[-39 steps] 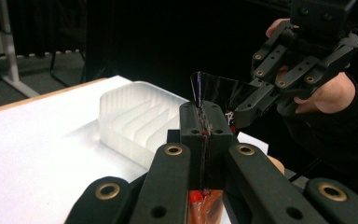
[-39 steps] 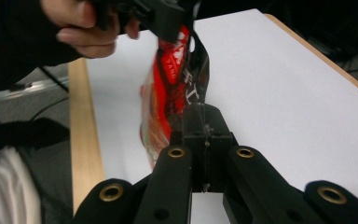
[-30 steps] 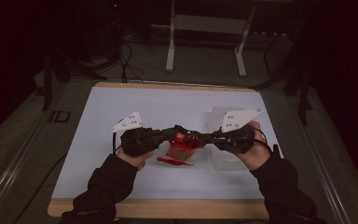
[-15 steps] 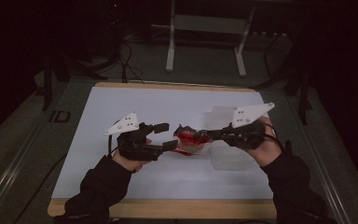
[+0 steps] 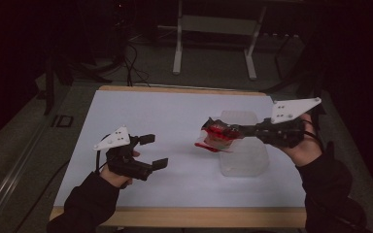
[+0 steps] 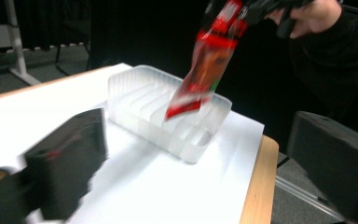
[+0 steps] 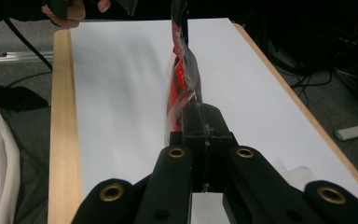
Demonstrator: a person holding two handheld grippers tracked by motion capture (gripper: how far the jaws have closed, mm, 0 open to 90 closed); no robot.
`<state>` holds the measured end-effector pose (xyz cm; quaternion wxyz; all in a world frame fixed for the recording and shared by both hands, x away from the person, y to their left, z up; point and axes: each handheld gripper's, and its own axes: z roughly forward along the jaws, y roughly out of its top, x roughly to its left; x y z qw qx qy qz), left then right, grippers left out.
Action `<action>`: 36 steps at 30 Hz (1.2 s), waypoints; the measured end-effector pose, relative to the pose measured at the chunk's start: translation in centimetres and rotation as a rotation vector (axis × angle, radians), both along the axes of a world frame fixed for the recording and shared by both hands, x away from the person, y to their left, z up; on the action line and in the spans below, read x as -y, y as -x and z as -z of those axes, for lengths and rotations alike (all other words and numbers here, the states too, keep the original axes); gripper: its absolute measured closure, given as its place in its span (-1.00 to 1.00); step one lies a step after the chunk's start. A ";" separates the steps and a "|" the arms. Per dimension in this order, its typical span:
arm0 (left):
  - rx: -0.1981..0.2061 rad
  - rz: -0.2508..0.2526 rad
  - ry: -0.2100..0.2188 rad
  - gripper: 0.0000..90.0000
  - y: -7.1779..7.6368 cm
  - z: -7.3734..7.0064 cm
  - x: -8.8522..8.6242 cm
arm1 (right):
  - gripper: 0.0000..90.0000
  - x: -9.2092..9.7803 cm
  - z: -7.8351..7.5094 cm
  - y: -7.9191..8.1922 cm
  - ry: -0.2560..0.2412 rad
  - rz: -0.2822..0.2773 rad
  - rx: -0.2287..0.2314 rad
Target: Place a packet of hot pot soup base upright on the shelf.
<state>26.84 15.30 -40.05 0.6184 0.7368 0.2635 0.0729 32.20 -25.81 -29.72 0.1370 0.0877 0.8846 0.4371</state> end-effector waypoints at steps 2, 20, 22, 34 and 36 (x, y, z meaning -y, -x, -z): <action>-0.013 -0.007 -0.012 -0.98 0.2 0.5 -0.5 | 1.00 0.4 -0.2 -0.1 -0.001 0.004 0.002; -0.099 -0.056 -0.020 -0.98 1.6 5.6 -3.5 | 1.00 6.4 0.8 -1.6 0.073 0.006 0.021; -0.102 -0.060 -0.024 -0.98 1.5 6.0 -3.6 | 1.00 6.6 1.2 -1.8 0.081 0.007 0.012; -0.098 -0.070 -0.038 -0.98 1.4 6.5 -3.7 | 1.00 6.6 3.5 -2.6 0.158 0.010 -0.014; -0.097 -0.070 -0.038 -0.98 1.3 6.6 -3.8 | 1.00 6.6 3.8 -2.8 0.166 0.008 -0.018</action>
